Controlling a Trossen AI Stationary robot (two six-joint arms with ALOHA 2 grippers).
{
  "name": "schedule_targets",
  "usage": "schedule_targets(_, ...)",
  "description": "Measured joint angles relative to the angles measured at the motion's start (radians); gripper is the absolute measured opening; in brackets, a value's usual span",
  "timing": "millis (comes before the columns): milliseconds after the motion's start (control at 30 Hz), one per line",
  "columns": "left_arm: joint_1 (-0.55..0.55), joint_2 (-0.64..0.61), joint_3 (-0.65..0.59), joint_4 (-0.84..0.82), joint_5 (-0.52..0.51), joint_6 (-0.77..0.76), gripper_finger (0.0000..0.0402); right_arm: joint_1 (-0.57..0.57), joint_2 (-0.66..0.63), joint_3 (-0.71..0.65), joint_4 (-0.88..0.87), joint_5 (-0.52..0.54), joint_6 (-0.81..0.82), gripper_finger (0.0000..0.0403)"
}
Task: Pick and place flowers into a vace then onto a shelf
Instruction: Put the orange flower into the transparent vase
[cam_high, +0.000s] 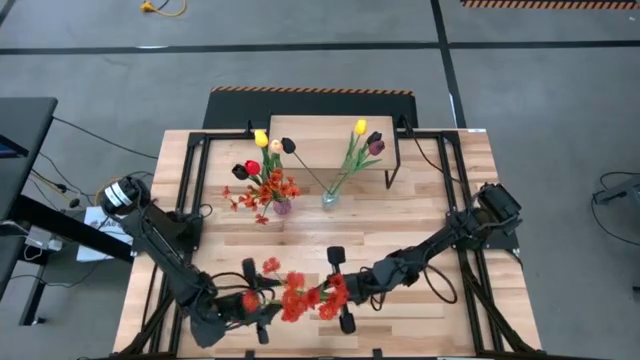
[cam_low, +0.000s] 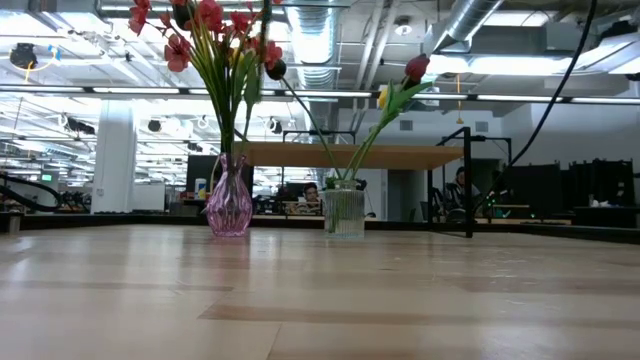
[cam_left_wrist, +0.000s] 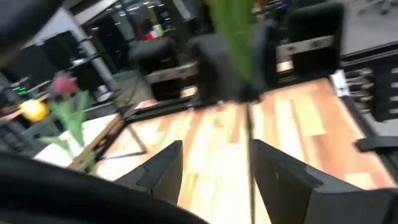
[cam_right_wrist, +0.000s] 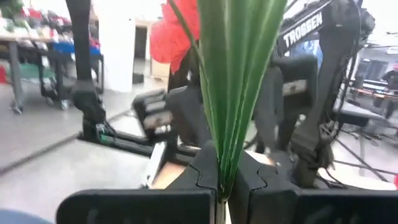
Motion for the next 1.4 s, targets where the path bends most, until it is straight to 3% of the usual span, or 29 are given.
schedule_targets(133, -0.028, -0.033, 0.0, -0.111, -0.071, -0.089, 0.0178, 0.029, -0.034, 0.0, -0.032, 0.067, -0.033, 0.0)
schedule_targets(300, -0.05, -0.053, 0.0, -0.167, -0.136, -0.157, 0.0178, 0.075, -0.082, -0.026, -0.049, 0.249, -0.097, 0.0)
schedule_targets(467, -0.06, -0.055, 0.0, -0.168, -0.188, -0.173, 0.0178, 0.094, -0.191, -0.145, 0.017, 0.414, -0.143, 0.0)
schedule_targets(600, -0.062, -0.055, -0.001, -0.153, -0.192, -0.181, 0.0178, 0.051, -0.318, -0.341, 0.234, 0.352, -0.158, 0.0)
schedule_targets(700, -0.072, -0.058, -0.001, -0.122, -0.177, -0.164, 0.0178, -0.015, -0.42, -0.512, 0.433, 0.226, -0.143, 0.0)
schedule_targets(833, -0.083, -0.058, -0.002, -0.071, -0.01, -0.014, 0.0178, -0.14, -0.508, -0.657, 0.545, 0.042, -0.027, 0.0)
schedule_targets(967, -0.076, -0.061, -0.002, 0.076, 0.347, 0.281, 0.0178, -0.21, -0.512, -0.685, 0.534, 0.022, 0.006, 0.0)
schedule_targets(1067, -0.07, -0.114, -0.002, 0.058, 0.591, 0.421, 0.0178, -0.232, -0.485, -0.685, 0.542, 0.02, 0.007, 0.0)
schedule_targets(1233, -0.023, -0.334, -0.024, -0.164, 0.78, 0.344, 0.0178, -0.229, -0.423, -0.685, 0.586, 0.02, 0.007, 0.0001)
schedule_targets(1400, 0.049, -0.644, -0.166, -0.183, 0.915, 0.205, 0.0178, -0.238, -0.384, -0.684, 0.619, 0.023, 0.007, 0.0002)
